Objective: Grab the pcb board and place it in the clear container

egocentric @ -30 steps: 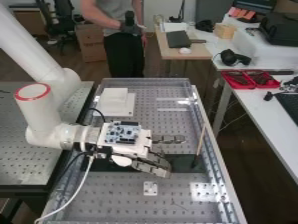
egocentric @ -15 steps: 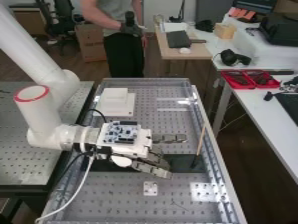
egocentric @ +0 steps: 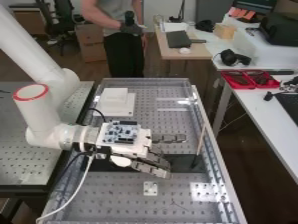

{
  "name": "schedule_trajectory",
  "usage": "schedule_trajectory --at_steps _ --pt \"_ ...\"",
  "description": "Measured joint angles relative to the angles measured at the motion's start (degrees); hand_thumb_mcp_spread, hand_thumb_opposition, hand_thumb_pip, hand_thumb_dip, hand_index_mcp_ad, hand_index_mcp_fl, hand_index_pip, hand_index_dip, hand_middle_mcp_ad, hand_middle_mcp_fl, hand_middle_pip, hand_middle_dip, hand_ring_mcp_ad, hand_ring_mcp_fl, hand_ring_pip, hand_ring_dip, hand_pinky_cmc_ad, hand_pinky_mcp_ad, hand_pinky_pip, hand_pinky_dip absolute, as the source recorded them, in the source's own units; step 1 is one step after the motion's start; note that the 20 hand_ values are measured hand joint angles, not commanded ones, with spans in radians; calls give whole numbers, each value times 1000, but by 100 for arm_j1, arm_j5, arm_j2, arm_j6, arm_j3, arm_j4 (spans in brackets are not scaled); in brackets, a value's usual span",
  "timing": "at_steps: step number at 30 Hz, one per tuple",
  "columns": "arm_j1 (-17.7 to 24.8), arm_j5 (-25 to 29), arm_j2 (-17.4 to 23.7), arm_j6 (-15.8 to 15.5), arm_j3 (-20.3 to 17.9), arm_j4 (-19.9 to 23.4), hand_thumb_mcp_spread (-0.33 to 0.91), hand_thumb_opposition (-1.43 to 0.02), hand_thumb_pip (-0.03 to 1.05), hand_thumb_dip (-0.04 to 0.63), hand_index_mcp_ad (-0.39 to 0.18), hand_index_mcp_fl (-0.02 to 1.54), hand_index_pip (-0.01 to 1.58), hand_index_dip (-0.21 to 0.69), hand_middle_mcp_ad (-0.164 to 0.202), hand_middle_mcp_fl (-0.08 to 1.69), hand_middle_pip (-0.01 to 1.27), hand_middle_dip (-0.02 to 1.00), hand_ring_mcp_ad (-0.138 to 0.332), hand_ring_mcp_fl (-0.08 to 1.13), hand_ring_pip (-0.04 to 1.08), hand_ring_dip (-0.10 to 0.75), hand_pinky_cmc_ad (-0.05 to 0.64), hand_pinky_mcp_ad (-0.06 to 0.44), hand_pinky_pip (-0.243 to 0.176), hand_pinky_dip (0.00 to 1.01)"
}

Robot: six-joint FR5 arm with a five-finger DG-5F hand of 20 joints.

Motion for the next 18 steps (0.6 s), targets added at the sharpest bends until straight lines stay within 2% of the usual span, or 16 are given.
schedule_trajectory --at_steps 5,9,13,16,18 --pt "13 77 -12 -20 -63 206 534 -988 873 410 -154 37 103 -187 59 379 929 815 37 318 291 618 312 150 2 188" --pt "16 79 -23 -9 -78 258 600 -1033 873 410 -152 37 103 -187 10 480 962 820 37 328 269 618 312 150 2 188" --pt "14 39 -15 20 -98 327 600 -1051 873 408 -173 38 103 -188 12 457 848 820 37 328 246 620 326 150 3 192" --pt "12 64 -1 7 -119 382 592 -1066 892 443 -173 38 103 -187 12 463 815 820 37 328 248 635 332 150 0 192" --pt "13 67 -1 8 -118 360 588 -1066 892 443 -173 38 103 -188 12 442 799 820 37 328 246 632 342 150 3 192"
